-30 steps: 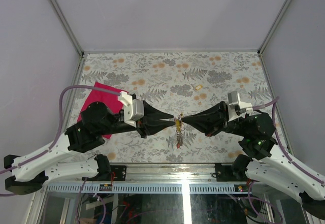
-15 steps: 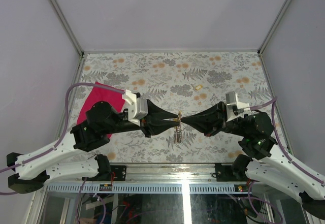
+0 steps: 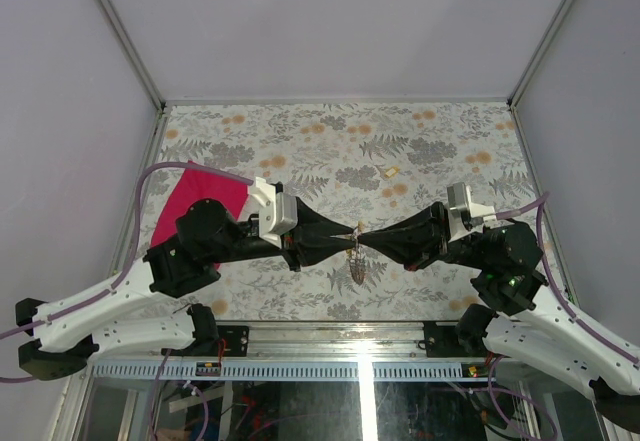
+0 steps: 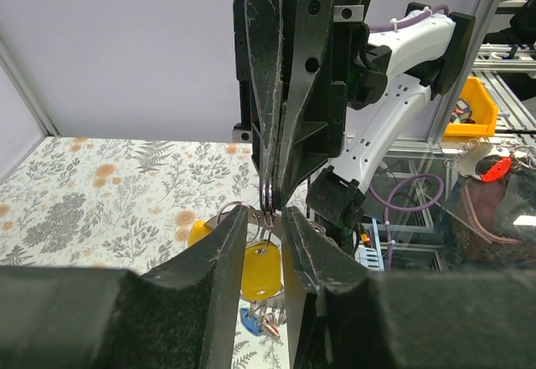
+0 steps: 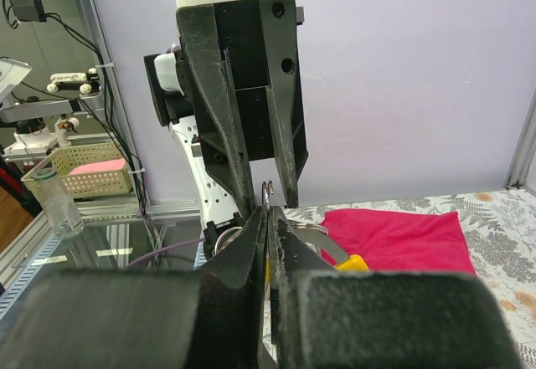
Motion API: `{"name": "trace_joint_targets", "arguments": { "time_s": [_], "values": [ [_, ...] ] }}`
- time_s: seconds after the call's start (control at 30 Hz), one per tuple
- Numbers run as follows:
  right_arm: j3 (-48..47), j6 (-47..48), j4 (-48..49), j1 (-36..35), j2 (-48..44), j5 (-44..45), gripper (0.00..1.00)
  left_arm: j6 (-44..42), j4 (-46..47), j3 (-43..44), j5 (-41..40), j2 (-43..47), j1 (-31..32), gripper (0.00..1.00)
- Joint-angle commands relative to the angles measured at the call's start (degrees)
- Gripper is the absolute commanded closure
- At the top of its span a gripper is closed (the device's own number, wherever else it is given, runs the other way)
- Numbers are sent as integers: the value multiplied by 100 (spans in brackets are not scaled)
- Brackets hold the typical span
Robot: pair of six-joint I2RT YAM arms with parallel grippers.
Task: Put the keys on the keyring
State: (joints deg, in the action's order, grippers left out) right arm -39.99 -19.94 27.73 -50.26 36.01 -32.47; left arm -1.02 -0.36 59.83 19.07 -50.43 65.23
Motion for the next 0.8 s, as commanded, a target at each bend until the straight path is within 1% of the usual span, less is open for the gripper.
{"name": "trace_joint_targets", "arguments": {
  "time_s": [0.0,0.07,0.17,0.27,0.43,0.63,0.77],
  "values": [
    [-281,-31,550,-18,-52,-27,100,66,378,-44,60,-6,24,76],
    [-282,-37,563,-15,-40,-42,100,71,379,-38,71,-8,25,78],
    [-271,-34,580,-12,-30,-49,100,65,379,-34,78,-18,25,90],
    [-263,-29,578,-18,-30,-49,100,52,331,3,102,-24,26,99],
    [-279,138,306,-11,-104,-2,99,-64,-132,253,200,-114,28,100],
    [-267,382,-90,-18,-140,16,75,-363,-1347,871,280,-365,25,100],
    [-391,665,-626,-18,-225,-127,62,-467,-1943,1090,172,-473,19,100]
  ]
}}
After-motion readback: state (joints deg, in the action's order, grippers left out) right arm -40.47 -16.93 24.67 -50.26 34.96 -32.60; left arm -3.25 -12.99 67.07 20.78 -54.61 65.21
